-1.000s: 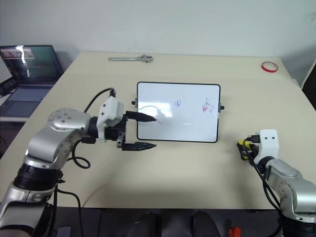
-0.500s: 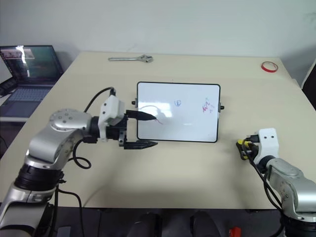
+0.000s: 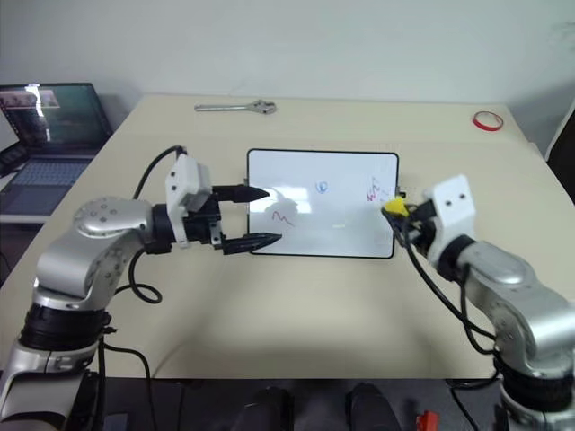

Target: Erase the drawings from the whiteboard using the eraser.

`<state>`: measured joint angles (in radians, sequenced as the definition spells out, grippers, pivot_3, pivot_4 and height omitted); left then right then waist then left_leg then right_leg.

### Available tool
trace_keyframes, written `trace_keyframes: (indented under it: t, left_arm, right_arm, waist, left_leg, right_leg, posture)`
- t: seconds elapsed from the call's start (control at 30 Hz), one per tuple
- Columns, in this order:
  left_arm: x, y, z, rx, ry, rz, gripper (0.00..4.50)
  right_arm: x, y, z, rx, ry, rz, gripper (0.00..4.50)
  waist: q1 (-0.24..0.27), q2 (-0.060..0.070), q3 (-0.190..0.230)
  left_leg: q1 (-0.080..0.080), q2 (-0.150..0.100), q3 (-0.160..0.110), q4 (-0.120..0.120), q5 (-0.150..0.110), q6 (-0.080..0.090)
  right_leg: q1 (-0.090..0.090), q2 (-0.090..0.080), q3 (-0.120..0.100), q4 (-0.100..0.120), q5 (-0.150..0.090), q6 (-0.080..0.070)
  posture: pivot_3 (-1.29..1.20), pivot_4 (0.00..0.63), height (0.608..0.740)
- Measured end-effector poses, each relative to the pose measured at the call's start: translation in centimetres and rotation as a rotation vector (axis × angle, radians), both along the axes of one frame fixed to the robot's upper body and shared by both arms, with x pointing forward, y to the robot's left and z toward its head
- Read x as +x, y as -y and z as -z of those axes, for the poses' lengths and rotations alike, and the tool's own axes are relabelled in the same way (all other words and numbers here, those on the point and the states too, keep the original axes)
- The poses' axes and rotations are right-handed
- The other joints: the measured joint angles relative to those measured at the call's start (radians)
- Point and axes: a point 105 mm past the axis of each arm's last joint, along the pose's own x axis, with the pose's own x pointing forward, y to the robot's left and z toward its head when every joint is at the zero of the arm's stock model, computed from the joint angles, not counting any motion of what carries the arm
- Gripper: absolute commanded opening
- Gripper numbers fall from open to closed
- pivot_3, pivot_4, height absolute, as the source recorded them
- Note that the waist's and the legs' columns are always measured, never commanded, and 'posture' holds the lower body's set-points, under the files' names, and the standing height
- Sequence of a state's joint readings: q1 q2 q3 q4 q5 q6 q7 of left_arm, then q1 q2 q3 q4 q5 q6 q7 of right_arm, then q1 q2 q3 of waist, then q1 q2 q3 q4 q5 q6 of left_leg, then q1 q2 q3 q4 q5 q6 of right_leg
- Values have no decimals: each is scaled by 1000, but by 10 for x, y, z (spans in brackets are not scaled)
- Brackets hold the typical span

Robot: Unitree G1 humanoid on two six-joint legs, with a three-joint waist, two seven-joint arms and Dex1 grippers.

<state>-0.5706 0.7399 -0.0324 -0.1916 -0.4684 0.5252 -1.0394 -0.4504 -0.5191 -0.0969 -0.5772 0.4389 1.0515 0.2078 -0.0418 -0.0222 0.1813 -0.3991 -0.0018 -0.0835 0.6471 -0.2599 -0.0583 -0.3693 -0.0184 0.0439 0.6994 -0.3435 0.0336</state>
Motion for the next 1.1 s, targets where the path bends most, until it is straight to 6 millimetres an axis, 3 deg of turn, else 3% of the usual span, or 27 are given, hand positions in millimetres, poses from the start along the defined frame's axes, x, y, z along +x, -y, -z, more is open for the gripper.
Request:
trace_keyframes:
  t: [0.27, 0.47, 0.7, 0.83, 1.1]
  left_arm:
    - [-5, 1, 3, -20, -26, 15, 4500]
    - [-9, 6, 4, -33, -24, 32, 4500]
    - [-10, 4, 6, -33, -29, 26, 4500]
    - [-8, 0, 5, -35, -19, 4, 4500]
    - [-7, -2, 3, -40, -12, -11, 4500]
  right_arm:
    - [46, -18, 1, -105, 68, 82, 856]
    - [62, -23, -6, -112, 122, 115, 856]
    - [64, -26, 5, -149, 100, 85, 853]
    - [53, -26, 22, -170, 49, 42, 828]
    - [42, -31, 36, -232, -21, -35, 672]
  waist:
    - [-10, 0, 0]
    - [-13, 0, 0]
    - [-14, 0, 0]
    - [-14, 0, -1]
    - [-14, 0, -1]
  left_leg:
    - [-1, 0, 1, 0, 0, 0]
    - [-1, 0, 1, 0, 0, 0]
    - [-1, 1, 0, 0, 0, 0]
    - [0, 1, 0, 1, 0, 0]
    - [2, 0, 0, 3, 1, 0]
  right_leg:
    - [-2, -1, 1, 0, 0, 0]
    - [-2, -1, 0, 1, 0, 0]
    - [-2, -1, 0, 1, 0, 0]
    - [-1, -1, 1, 2, 0, 0]
    - [-1, -1, 1, 8, 0, 0]
  posture:
    - [0, 150, 740]
    - [0, 150, 740]
    - [0, 150, 740]
    - [0, 150, 740]
    - [0, 150, 740]
